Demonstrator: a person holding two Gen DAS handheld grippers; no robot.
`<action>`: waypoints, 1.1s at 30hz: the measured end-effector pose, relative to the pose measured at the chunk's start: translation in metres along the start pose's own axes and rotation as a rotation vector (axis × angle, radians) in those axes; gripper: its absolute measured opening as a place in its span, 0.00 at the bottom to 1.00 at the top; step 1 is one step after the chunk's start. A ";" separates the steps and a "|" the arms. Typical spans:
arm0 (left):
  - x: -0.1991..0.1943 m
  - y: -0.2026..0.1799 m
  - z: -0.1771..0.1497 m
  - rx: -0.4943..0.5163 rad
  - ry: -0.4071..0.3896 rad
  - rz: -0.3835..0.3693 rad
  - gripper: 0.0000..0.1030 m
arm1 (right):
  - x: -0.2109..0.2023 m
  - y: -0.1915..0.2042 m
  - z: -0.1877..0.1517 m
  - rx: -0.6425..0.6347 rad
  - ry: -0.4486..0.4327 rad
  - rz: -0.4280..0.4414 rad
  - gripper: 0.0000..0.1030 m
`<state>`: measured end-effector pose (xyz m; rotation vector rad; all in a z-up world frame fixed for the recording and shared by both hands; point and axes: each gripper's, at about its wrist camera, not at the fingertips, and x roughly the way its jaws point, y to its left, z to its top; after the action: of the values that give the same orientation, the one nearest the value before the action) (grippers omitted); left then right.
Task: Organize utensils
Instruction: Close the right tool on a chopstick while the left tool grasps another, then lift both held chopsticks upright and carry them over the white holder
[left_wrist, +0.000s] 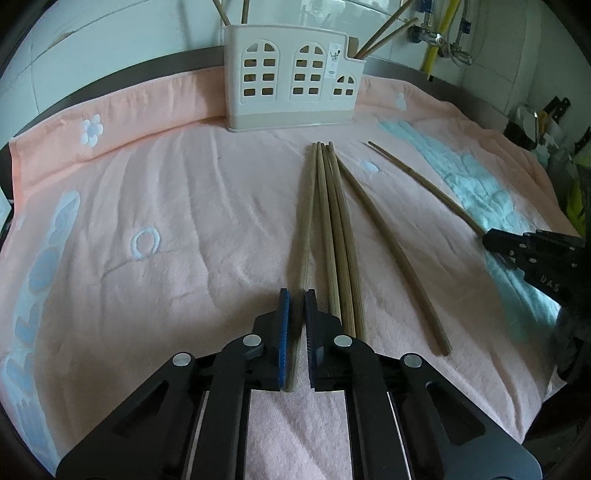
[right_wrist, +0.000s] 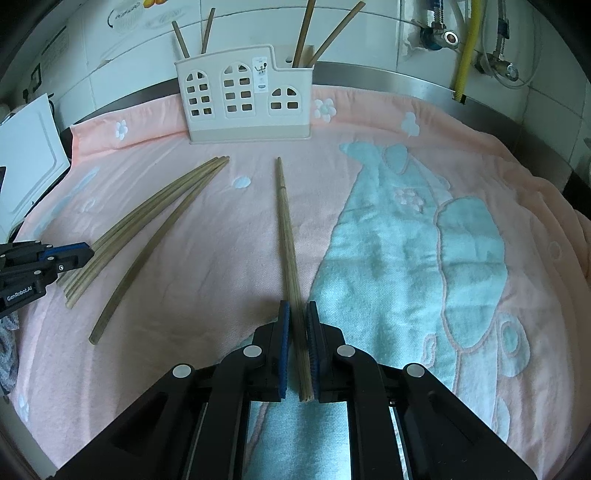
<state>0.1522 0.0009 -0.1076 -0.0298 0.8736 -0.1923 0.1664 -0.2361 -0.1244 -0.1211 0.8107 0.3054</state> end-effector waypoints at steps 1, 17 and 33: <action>-0.001 0.000 0.000 -0.005 0.000 -0.004 0.06 | -0.001 0.000 0.000 0.004 -0.002 0.004 0.07; -0.063 0.002 0.025 -0.027 -0.168 -0.041 0.05 | -0.069 0.006 0.038 -0.007 -0.194 0.037 0.07; -0.097 0.004 0.062 -0.012 -0.277 -0.074 0.05 | -0.087 0.020 0.104 -0.057 -0.241 0.117 0.07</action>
<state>0.1392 0.0189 0.0054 -0.0976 0.5982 -0.2454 0.1763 -0.2133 0.0101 -0.0881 0.5708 0.4453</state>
